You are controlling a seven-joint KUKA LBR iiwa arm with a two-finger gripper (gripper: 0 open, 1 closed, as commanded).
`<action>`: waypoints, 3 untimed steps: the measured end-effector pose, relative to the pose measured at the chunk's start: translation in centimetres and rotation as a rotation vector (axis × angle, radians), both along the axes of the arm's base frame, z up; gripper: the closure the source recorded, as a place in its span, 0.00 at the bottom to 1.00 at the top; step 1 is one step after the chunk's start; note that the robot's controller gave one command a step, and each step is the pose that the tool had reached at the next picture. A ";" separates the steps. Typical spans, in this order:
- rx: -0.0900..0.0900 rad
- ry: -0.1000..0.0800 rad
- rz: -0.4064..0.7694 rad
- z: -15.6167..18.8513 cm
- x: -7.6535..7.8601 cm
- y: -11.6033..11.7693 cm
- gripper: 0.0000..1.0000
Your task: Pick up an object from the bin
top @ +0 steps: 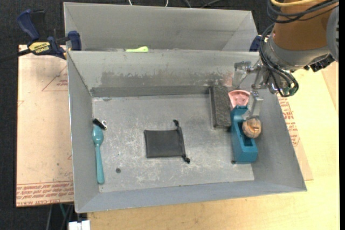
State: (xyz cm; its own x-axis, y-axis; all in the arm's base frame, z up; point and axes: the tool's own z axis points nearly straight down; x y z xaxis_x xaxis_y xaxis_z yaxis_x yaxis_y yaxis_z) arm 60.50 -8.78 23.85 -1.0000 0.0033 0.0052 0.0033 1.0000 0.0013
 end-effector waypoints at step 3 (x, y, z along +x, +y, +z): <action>-0.001 -0.014 0.361 -5.0 3.0 10.3 0.00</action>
Offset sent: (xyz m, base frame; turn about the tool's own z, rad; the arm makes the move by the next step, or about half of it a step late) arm 0.0258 0.0537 -0.0485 -0.1722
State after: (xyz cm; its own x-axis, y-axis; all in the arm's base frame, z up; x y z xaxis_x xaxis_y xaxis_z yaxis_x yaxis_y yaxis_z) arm 63.46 1.56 18.88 -0.9366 -0.3503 -0.0080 -0.3503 0.9367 -0.0023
